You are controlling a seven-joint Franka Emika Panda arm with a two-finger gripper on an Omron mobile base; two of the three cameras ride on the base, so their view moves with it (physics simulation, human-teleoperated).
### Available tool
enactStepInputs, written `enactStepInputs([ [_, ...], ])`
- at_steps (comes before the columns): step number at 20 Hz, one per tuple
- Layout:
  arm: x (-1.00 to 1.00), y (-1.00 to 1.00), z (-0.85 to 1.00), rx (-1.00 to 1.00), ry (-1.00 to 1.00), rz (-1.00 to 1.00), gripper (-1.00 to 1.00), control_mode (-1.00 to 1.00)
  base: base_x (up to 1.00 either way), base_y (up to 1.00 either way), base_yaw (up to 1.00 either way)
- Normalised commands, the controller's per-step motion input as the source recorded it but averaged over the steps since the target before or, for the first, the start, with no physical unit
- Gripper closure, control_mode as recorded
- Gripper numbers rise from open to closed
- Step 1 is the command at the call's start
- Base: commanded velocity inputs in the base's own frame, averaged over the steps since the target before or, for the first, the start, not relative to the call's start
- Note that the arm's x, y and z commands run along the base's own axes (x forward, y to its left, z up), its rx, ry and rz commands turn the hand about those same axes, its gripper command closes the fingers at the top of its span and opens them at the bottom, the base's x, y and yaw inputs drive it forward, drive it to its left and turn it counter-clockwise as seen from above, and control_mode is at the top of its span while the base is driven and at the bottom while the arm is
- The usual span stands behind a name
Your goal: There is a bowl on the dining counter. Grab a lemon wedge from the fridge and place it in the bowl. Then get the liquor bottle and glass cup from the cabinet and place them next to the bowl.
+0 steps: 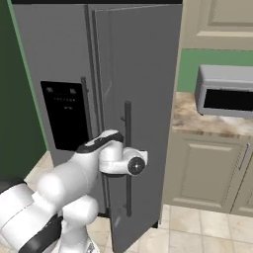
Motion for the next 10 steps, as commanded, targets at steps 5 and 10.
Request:
enactStepInputs([
  [5, -0.63, 0.17, 0.08, -0.01, 0.02, 0.00, -1.00, -1.00, 0.00, 0.00, 0.00],
  [10, -0.81, 0.22, 0.50, 0.00, -0.01, 0.00, -1.00, -1.00, 0.00, 0.00, 0.00],
])
